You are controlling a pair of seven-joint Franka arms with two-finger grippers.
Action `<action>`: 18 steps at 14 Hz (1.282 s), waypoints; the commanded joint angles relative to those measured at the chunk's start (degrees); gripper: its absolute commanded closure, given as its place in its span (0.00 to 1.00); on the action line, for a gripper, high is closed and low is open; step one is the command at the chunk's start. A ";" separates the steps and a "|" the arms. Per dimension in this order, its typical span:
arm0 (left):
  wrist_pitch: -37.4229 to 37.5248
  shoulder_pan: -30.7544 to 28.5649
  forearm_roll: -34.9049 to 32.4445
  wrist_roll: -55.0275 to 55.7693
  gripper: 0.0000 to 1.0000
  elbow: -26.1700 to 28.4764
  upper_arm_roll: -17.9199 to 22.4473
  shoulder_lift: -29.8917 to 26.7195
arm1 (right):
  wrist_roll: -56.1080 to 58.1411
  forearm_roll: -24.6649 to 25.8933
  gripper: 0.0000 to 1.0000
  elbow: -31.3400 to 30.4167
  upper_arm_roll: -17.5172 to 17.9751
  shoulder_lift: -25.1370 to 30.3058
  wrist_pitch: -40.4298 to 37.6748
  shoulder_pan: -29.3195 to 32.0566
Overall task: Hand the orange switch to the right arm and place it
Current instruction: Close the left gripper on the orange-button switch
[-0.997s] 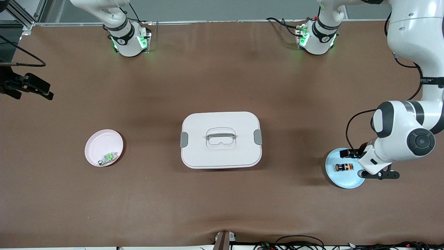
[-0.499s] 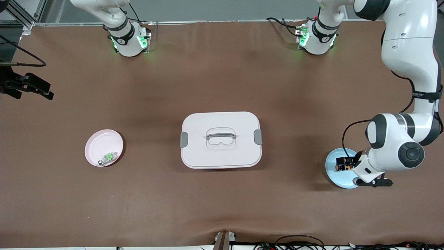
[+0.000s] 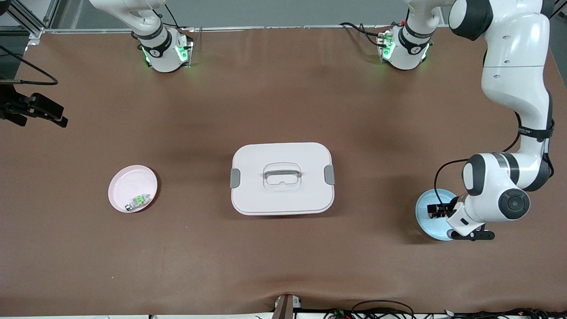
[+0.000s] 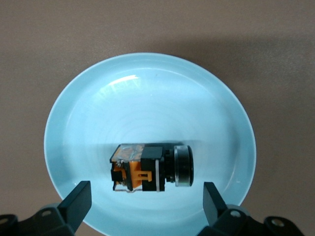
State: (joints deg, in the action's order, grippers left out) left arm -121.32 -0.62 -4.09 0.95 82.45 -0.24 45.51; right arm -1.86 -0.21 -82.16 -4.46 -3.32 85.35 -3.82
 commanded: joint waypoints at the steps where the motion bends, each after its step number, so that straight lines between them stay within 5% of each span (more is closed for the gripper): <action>1: -1.02 0.53 -0.92 -0.26 0.00 -2.12 0.41 1.94 | -0.24 -0.23 0.00 -0.55 0.42 0.86 -0.53 1.71; 15: -4.19 0.35 -0.83 2.03 0.00 -2.65 0.33 4.24 | -0.60 -0.41 0.00 -0.55 0.86 0.68 -2.55 2.42; 18: -4.10 0.44 -0.75 2.47 0.35 -2.65 0.33 4.15 | -0.60 -0.41 0.00 -0.55 0.60 0.68 -3.34 2.77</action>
State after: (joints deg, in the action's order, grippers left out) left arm -125.28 -0.56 -4.09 2.38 80.98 -0.19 49.09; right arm -1.87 -0.32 -82.23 -3.98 -3.32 82.76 -1.68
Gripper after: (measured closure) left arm 0.163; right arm 0.000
